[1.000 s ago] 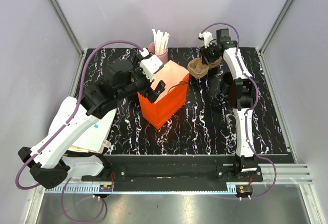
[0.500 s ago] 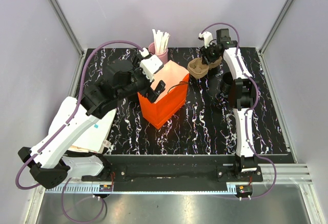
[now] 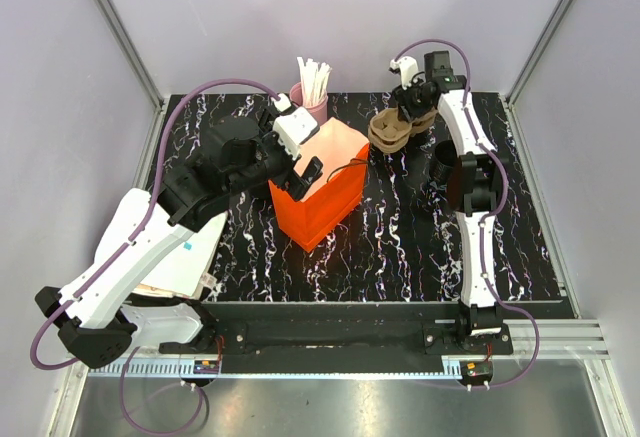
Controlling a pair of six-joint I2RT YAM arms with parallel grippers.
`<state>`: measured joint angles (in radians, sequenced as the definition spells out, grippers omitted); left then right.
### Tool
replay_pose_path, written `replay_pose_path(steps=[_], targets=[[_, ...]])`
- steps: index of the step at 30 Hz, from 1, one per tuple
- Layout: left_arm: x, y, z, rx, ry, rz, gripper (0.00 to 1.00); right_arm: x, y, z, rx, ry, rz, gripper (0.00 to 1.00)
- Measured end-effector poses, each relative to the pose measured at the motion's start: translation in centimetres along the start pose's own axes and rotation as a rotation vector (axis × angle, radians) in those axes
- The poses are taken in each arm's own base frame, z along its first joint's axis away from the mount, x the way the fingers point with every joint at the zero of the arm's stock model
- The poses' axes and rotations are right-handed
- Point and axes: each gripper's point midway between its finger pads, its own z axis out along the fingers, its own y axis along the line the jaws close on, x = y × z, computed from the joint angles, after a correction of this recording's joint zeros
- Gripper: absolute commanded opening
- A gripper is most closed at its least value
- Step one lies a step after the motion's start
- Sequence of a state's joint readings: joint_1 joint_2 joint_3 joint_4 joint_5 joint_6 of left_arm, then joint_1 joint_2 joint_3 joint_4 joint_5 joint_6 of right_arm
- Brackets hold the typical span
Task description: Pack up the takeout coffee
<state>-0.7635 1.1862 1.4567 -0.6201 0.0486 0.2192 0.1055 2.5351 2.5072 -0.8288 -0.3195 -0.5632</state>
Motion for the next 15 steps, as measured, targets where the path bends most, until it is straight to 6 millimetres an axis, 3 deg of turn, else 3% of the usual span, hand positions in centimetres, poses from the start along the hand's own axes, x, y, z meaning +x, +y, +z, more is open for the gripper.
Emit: replay_pose_path(steps=[8, 15], targets=[[0.0, 0.0, 0.0, 0.0, 0.0, 0.0, 0.99, -2.0, -0.5, -2.2, 0.041, -0.04, 0.018, 0.43], [-0.2, 0.0, -0.4, -0.003, -0.01, -0.001, 0.99, -3.4, 0.9, -4.5, 0.036, -0.068, 0.012, 0.43]])
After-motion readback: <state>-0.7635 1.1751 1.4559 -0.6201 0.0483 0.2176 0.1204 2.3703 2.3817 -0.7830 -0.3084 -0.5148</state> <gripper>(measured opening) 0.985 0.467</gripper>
